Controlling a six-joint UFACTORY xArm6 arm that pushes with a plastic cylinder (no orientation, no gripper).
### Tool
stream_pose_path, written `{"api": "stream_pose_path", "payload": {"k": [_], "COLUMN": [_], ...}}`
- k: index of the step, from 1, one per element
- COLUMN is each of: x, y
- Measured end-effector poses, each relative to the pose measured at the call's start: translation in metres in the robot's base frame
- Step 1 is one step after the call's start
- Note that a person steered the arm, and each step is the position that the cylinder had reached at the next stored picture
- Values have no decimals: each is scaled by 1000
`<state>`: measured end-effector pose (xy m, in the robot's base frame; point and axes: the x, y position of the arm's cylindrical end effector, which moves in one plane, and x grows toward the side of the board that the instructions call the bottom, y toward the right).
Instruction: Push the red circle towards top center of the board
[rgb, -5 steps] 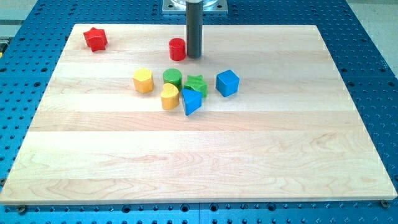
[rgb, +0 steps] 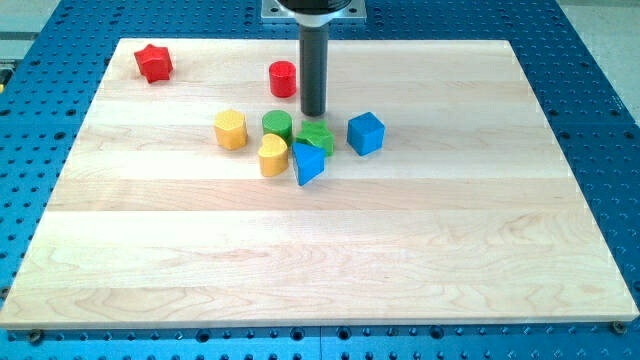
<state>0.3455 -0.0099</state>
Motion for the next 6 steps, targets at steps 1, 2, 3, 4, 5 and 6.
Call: {"api": "stream_pose_path", "payload": {"k": [1, 2, 3, 4, 5, 6], "x": [-17, -45, -69, -11, 47, 74], "y": [-34, -57, -19, -16, 34, 35]}}
